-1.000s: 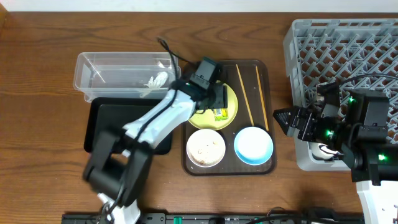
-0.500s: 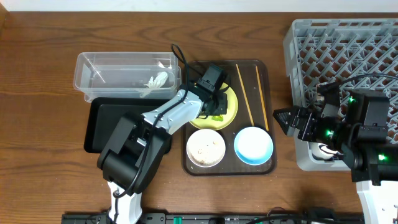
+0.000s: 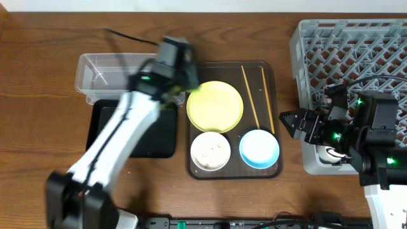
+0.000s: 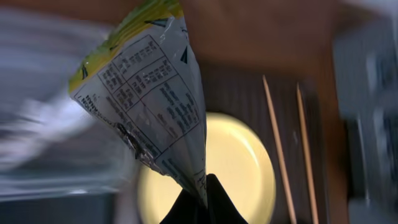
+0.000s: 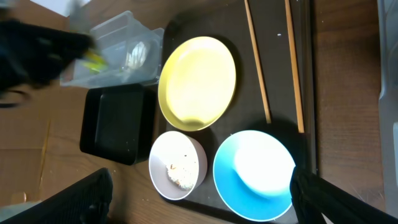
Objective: Sort waste into correct bins and load items into the dishwasher rack
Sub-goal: 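Carry the snack wrapper to the clear plastic bin and drop it, then grasp the pink bowl of rice with the left gripper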
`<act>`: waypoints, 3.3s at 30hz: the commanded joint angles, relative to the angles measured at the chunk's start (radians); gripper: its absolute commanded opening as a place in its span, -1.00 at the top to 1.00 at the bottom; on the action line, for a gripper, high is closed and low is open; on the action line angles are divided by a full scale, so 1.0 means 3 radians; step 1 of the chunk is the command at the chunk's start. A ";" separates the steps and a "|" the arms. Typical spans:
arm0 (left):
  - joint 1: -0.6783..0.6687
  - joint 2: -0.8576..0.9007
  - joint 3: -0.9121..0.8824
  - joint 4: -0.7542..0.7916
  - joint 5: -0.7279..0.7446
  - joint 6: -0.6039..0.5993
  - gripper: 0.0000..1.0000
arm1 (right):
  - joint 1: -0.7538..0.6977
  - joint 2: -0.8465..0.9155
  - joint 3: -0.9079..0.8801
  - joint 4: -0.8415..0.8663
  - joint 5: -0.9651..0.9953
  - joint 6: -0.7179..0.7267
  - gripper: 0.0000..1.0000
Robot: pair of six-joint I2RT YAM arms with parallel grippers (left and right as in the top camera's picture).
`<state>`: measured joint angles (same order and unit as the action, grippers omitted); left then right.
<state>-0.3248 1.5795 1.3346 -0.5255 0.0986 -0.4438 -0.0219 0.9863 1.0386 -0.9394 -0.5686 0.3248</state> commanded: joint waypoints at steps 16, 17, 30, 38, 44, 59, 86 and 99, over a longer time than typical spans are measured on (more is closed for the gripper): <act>0.0371 -0.0039 -0.0011 -0.0351 0.0078 0.0317 -0.48 | 0.0050 -0.0008 0.0028 -0.0013 -0.0013 -0.0053 -0.79; 0.0337 -0.0108 -0.0011 -0.0445 0.0099 0.0304 -0.48 | 0.0050 -0.0008 0.0028 -0.0011 -0.0013 -0.0053 -0.79; -0.0228 -0.0306 -0.0013 -0.0750 -0.1298 0.0390 0.86 | 0.0050 -0.0008 0.0028 -0.0017 0.0086 -0.0052 -0.79; 0.0142 0.0276 -0.0013 -0.0127 -0.0771 0.0754 0.88 | 0.0050 -0.0008 0.0028 -0.0075 0.0086 -0.0050 -0.80; 0.0395 0.0795 -0.0013 -0.0003 -0.0626 0.0790 0.88 | 0.0050 -0.0008 0.0028 -0.0072 0.0085 -0.0048 -0.80; 0.0533 -0.0128 0.0111 -0.0196 -0.0066 0.0773 0.15 | 0.0050 -0.0008 0.0028 -0.0072 0.0086 -0.0051 -0.80; -0.1977 0.0354 -0.0559 -0.0891 -0.0308 -0.0783 0.18 | 0.0050 -0.0008 0.0028 -0.0072 0.0088 -0.0051 -0.82; -0.2012 0.0801 -0.0559 -0.0699 -0.0267 -0.0782 0.63 | 0.0050 -0.0008 0.0028 -0.0061 0.0088 -0.0050 -0.83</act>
<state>-0.9298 1.8133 1.1721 -0.7353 0.0380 -0.6781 -0.0219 0.9863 1.0386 -0.9600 -0.5442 0.3248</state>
